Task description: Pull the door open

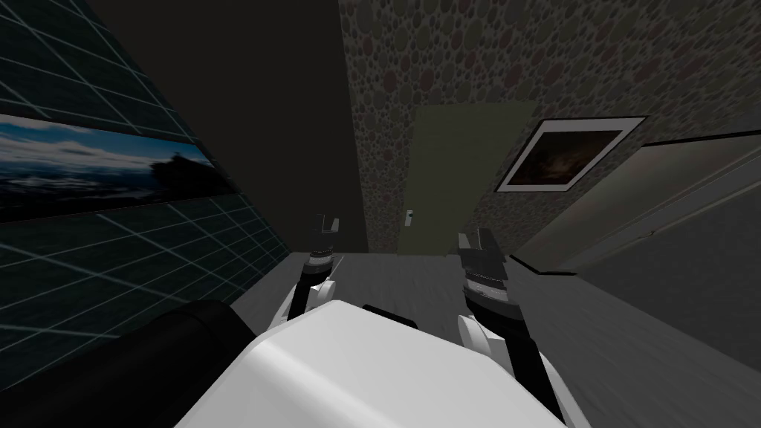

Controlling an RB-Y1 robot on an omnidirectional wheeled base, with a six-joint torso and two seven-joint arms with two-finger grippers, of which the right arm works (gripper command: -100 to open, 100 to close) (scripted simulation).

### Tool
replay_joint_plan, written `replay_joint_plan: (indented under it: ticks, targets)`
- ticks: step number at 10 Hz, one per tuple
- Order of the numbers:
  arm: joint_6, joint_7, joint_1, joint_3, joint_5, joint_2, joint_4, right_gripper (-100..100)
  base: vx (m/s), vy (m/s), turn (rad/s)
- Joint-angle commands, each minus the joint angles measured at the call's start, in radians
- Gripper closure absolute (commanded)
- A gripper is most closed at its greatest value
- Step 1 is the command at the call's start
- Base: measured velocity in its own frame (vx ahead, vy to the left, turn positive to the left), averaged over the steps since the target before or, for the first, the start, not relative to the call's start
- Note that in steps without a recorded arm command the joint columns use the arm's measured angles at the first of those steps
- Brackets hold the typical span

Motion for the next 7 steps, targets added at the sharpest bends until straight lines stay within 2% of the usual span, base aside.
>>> replay_joint_plan:
  ticks: [1,7]
  targets:
    - [-0.001,0.022,-0.012,-0.004,0.016,-0.007,0.03,-100,0.058,0.009,0.005]
    - [-0.008,0.123,-0.066,-0.021,0.089,-0.033,0.166,-100,0.121,0.005,0.005]
